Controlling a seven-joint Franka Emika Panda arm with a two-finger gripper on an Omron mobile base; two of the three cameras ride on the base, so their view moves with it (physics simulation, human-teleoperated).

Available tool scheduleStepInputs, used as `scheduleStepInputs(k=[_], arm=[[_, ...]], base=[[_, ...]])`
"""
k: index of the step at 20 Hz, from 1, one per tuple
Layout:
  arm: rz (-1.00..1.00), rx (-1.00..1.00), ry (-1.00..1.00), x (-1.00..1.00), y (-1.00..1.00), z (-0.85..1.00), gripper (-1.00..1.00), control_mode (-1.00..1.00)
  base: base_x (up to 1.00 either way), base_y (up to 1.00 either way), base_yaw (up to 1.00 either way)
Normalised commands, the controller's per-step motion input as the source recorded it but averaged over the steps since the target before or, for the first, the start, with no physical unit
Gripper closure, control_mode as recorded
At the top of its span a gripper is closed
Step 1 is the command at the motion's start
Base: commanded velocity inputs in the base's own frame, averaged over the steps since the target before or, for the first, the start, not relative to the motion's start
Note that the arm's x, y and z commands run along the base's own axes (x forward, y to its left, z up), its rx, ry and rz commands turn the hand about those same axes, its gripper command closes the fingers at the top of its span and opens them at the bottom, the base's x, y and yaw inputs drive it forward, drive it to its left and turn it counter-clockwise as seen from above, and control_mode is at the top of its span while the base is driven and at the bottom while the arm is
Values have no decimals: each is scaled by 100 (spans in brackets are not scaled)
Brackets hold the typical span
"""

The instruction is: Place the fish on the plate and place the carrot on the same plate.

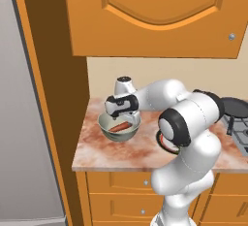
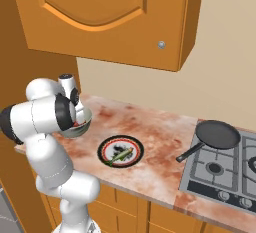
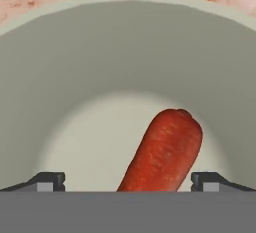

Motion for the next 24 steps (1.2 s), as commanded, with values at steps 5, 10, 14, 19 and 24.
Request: scheduleStepInputs(k=[5,10,14,19,24], arm=[[-1,0,6,-3,0,-26,-100,-100],[-1,0,1,0,0,-10,-100,-100],[0,0,0,0,0,-1,-100,-100],[0,0,1,0,0,-20,-100,-100],[0,0,1,0,0,-2,100,-100]], base=[[0,0,0],[0,0,0],[0,0,0],[0,0,0],[0,0,0]])
